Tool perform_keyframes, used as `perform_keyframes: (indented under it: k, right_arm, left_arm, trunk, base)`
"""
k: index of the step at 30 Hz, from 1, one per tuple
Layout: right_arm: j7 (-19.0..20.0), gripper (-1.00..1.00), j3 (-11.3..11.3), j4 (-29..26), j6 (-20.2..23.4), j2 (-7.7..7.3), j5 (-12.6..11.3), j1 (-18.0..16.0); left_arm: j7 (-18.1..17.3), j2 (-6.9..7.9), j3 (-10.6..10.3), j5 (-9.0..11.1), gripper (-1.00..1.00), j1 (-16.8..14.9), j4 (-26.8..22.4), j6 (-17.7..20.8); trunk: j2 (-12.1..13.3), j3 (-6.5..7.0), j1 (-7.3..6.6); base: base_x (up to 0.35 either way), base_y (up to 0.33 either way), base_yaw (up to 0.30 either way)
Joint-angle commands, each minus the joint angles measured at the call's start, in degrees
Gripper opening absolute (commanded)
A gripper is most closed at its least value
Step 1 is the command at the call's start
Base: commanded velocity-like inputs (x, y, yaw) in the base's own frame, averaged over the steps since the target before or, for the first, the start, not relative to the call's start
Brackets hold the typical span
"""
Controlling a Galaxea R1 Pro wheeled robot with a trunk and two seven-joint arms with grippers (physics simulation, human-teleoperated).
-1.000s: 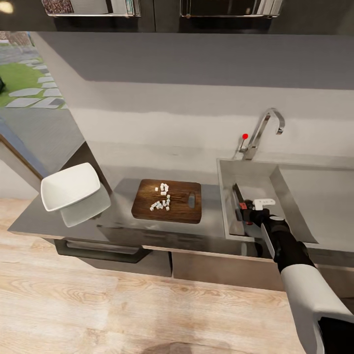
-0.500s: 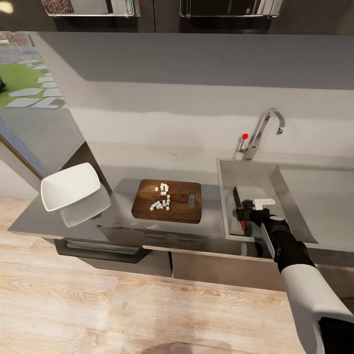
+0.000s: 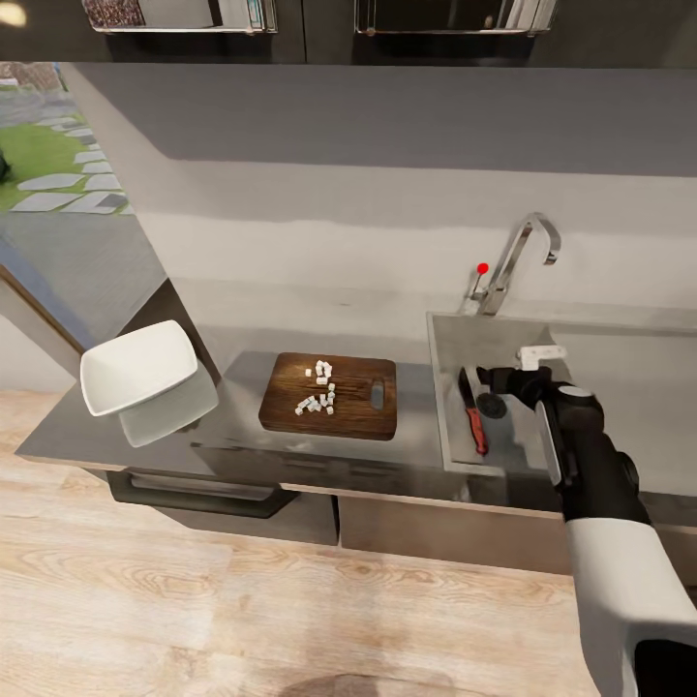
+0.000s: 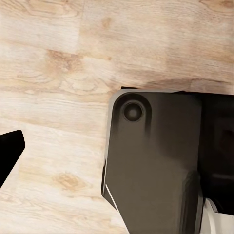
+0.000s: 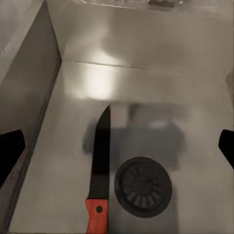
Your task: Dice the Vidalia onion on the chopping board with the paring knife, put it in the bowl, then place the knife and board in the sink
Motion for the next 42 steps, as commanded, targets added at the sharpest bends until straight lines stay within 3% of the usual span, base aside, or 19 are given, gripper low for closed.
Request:
perform_keyframes:
  k: [1,7,14,28,42]
  right_arm:
    - [1.39,1.0,-0.07,-0.75,0.74,0.04,0.58,0.05]
    - [4.13,1.0,-0.12,-1.96,1.53,0.09,0.51,0.19]
    - [4.27,1.0,-0.16,-3.23,1.65,0.1,0.52,0.22]
    - [4.28,1.0,-0.16,-3.42,1.65,0.1,0.52,0.21]
    - [4.28,1.0,-0.12,-3.34,1.66,0.1,0.44,0.25]
  left_arm:
    - [0.43,0.1,-0.44,0.58,1.0,0.01,-0.08,-0.13]
    - [0.43,0.1,-0.46,0.58,1.0,0.01,-0.01,-0.13]
    - [0.43,0.1,-0.46,0.58,1.0,0.01,0.17,-0.13]
    - [0.43,0.1,-0.43,0.58,1.0,0.01,0.27,-0.13]
    - [0.43,0.1,-0.4,0.58,1.0,0.01,0.19,-0.13]
  trunk:
    - [-0.09,-0.08,0.04]
    - [-0.09,-0.08,0.04]
    - [-0.09,0.01,0.04]
    - [-0.09,1.25,0.04]
    - [-0.09,1.86,0.04]
  base:
    - [0.0,0.0,0.0]
    - [0.0,0.0,0.0]
    - [-0.034,0.025,0.0]
    - [-0.231,0.18,0.0]
    - [-0.019,0.016,0.0]
